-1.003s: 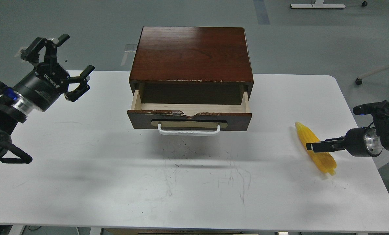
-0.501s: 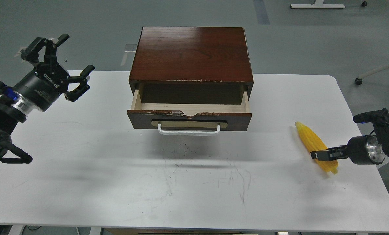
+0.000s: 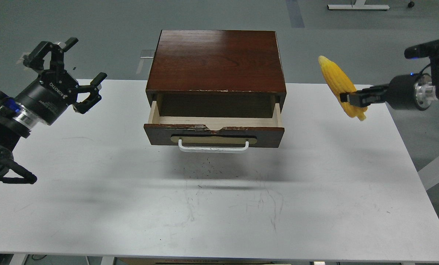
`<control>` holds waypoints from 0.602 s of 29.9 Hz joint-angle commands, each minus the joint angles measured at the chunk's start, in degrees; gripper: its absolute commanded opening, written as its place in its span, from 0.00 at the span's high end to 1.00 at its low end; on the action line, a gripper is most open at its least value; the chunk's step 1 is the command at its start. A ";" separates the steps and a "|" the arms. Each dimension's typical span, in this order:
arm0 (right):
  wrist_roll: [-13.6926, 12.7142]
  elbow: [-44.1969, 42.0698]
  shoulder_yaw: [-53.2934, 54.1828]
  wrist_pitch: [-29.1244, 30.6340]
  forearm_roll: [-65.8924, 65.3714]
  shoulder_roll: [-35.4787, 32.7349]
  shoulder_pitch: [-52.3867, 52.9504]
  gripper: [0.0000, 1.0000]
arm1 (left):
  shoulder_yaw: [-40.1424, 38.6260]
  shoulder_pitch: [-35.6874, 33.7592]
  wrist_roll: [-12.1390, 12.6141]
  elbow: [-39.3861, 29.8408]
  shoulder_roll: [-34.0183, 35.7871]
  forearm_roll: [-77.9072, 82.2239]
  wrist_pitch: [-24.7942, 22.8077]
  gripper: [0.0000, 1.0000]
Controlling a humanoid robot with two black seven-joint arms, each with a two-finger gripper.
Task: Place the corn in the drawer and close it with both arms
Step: 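Lift the corn with the right gripper and carry it over the open drawer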
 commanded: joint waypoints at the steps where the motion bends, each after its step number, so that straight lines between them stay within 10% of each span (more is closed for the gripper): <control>1: -0.01 0.43 -1.34 0.19 -0.12 3.85 5.88 0.76 | 0.01 -0.06 0.00 0.00 0.01 0.00 0.00 0.00; 18: -0.01 3.77 -18.73 -7.79 -1.70 30.04 24.44 0.76 | -0.08 -0.06 0.00 -0.18 0.71 0.08 0.00 0.00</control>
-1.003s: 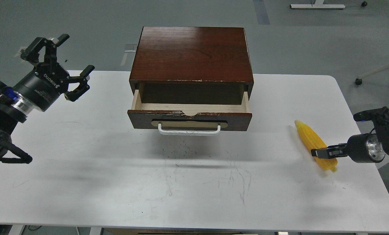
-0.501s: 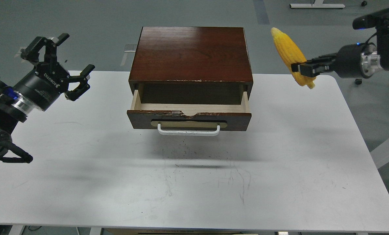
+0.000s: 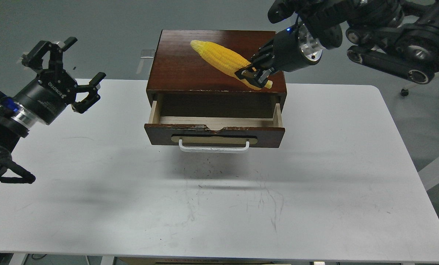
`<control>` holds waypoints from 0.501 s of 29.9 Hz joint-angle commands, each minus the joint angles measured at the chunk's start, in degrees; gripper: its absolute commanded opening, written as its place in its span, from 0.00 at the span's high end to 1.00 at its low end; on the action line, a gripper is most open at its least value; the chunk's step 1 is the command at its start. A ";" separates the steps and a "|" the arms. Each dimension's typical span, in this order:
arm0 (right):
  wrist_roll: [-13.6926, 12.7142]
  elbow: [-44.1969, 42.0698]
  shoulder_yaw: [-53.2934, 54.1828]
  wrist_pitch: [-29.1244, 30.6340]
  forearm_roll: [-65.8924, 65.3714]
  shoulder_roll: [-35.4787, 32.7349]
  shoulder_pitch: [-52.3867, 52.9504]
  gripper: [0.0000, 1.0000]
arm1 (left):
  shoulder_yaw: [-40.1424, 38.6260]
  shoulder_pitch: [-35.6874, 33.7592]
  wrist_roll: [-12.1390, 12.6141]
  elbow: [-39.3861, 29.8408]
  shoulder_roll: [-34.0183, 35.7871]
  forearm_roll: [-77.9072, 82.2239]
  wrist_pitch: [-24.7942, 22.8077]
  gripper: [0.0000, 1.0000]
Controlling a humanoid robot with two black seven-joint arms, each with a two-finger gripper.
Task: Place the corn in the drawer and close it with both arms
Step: 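Lift the corn with the right gripper and carry it over the open drawer, then lower the corn into the drawer and open the right gripper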
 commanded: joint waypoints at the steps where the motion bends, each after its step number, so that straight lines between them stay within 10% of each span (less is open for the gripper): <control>1: -0.01 1.16 -5.06 -6.78 -1.52 4.05 1.85 0.76 | -0.09 0.03 0.00 -0.18 0.27 -0.02 0.00 0.00; 15: -0.01 -0.77 -13.34 -16.65 -6.19 9.86 -1.66 0.76 | 0.09 0.03 0.00 -0.45 1.06 0.07 0.00 0.00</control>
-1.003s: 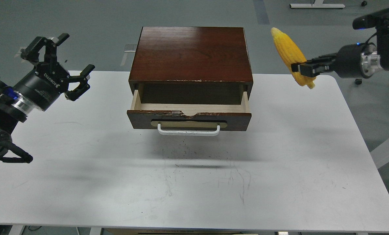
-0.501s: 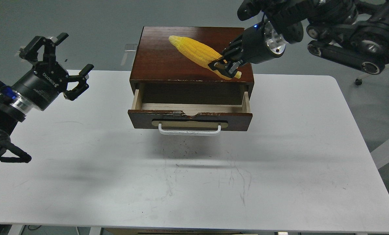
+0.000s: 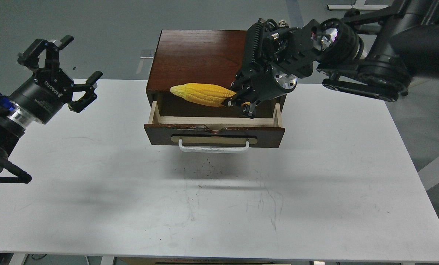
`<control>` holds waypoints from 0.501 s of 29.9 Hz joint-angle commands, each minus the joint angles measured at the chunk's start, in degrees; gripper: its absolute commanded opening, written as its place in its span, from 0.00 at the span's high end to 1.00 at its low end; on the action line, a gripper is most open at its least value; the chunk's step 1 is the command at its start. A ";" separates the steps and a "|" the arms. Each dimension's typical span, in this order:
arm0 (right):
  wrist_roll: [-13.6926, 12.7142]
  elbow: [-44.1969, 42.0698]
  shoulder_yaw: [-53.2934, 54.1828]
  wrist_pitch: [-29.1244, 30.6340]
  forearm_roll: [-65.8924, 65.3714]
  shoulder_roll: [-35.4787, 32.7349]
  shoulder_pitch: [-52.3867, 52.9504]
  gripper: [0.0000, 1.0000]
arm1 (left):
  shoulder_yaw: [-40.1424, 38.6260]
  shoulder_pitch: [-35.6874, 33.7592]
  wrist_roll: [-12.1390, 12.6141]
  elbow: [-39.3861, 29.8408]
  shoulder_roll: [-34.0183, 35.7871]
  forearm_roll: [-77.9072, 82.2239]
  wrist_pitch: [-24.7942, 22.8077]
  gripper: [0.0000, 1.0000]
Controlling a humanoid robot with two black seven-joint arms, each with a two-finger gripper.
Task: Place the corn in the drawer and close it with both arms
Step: 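Lower the corn into the drawer and open the right gripper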
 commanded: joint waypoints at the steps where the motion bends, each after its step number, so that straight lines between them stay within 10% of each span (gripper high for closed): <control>1: 0.00 -0.85 -0.31 -0.28 0.02 0.83 -1.32 0.75 | -0.05 0.00 0.00 0.00 0.02 0.00 0.00 0.00; 15: 0.00 -2.17 -0.31 -0.28 0.19 2.32 -2.20 0.33 | 0.03 0.17 0.00 0.00 0.37 0.00 0.00 0.00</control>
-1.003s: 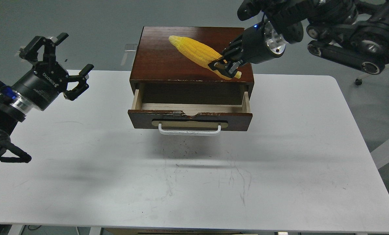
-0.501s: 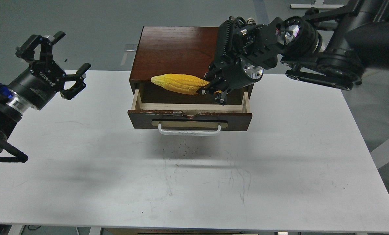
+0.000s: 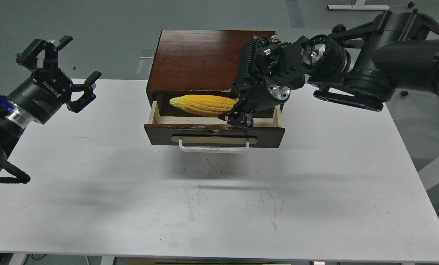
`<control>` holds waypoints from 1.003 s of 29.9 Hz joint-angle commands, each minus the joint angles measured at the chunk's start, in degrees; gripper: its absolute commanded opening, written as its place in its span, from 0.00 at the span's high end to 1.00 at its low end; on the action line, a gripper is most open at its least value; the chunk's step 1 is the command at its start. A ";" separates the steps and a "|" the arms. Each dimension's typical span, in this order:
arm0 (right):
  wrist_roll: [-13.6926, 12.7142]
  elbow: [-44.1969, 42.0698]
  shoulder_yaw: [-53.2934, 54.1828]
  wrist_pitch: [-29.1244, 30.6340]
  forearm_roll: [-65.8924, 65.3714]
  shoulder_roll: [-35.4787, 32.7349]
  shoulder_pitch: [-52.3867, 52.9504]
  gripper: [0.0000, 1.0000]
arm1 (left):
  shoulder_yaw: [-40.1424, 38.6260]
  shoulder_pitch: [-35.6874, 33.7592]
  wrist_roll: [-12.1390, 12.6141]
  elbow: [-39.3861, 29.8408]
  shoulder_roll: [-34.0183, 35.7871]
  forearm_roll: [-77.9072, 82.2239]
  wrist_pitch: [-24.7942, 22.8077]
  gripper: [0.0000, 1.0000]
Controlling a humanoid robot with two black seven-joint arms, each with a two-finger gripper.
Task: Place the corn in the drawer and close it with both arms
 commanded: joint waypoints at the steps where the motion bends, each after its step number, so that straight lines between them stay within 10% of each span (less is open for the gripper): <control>1: 0.00 0.08 0.00 0.01 0.10 0.03 -0.01 0.32 | 0.04 0.01 0.00 0.00 0.08 0.00 0.00 0.00; 20: 0.00 4.65 8.09 0.01 22.25 -11.66 3.51 0.04 | 0.12 0.09 0.00 0.00 -0.36 0.35 0.00 0.00; 30: 0.00 4.73 26.42 0.18 52.02 -26.93 -16.05 0.03 | 0.21 0.01 0.00 0.35 -1.07 1.14 0.00 0.00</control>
